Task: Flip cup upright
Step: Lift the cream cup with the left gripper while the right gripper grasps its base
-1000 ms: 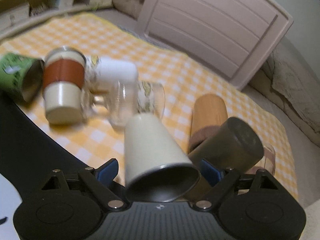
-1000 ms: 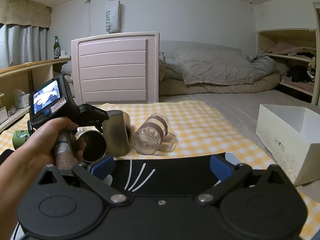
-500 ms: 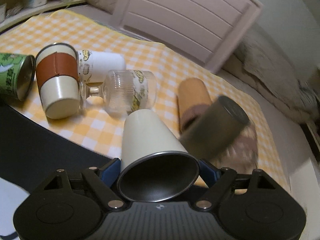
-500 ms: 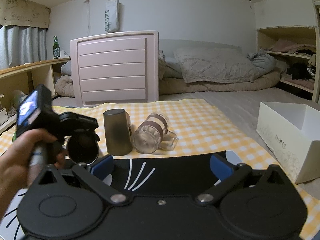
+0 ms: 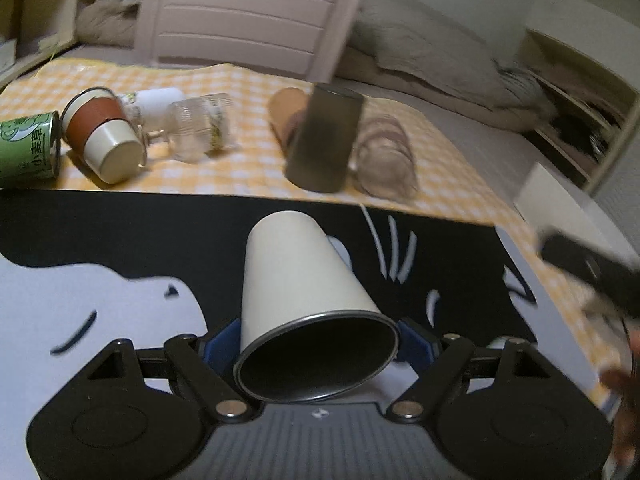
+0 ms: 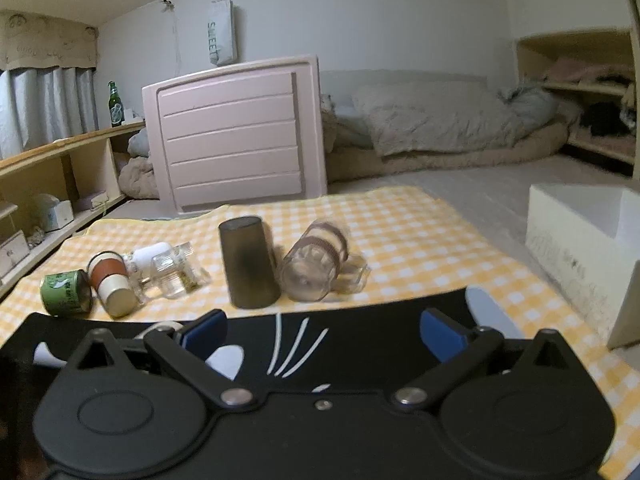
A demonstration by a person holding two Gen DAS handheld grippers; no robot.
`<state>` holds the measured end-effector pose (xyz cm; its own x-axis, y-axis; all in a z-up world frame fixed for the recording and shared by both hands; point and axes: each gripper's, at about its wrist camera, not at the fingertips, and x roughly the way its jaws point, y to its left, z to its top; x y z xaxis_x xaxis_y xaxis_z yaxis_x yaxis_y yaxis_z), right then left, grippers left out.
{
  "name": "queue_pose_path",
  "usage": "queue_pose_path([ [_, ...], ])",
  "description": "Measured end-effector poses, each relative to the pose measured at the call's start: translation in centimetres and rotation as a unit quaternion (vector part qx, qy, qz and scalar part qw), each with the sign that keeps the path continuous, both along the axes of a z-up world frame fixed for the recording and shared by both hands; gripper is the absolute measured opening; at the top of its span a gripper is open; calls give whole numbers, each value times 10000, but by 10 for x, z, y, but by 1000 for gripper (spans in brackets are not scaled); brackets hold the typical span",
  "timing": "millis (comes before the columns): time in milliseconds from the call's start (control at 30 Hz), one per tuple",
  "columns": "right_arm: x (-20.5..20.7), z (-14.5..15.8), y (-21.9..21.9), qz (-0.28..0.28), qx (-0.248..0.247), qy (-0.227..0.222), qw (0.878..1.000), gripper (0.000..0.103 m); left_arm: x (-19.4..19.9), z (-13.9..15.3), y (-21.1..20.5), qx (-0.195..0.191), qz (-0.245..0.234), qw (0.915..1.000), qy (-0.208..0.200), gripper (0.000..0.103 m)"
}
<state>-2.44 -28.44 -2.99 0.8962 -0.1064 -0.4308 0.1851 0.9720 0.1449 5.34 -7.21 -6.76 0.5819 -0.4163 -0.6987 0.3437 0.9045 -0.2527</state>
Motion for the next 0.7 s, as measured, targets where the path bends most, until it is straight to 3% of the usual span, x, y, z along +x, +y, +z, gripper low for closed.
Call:
queue_pose_path([
  [133, 8, -9, -4, 272, 548, 257, 9978, 103, -27, -5, 2, 128, -191, 9991, -368, 84],
  [333, 34, -21, 17, 747, 935, 792, 9897, 102, -44, -11, 1, 358, -454, 9950, -817, 84],
  [433, 60, -25, 29, 1221, 1529, 1261, 9725, 97, -48, -10, 1, 425, -612, 9931, -907, 84],
  [567, 87, -34, 45, 1329, 1892, 1931, 9535, 94, -53, -10, -1, 490, -771, 9908, -1002, 84],
  [700, 114, -47, 47, 1346, 2382, 2572, 9268, 83, -57, -12, -6, 653, -955, 9864, -1165, 84],
])
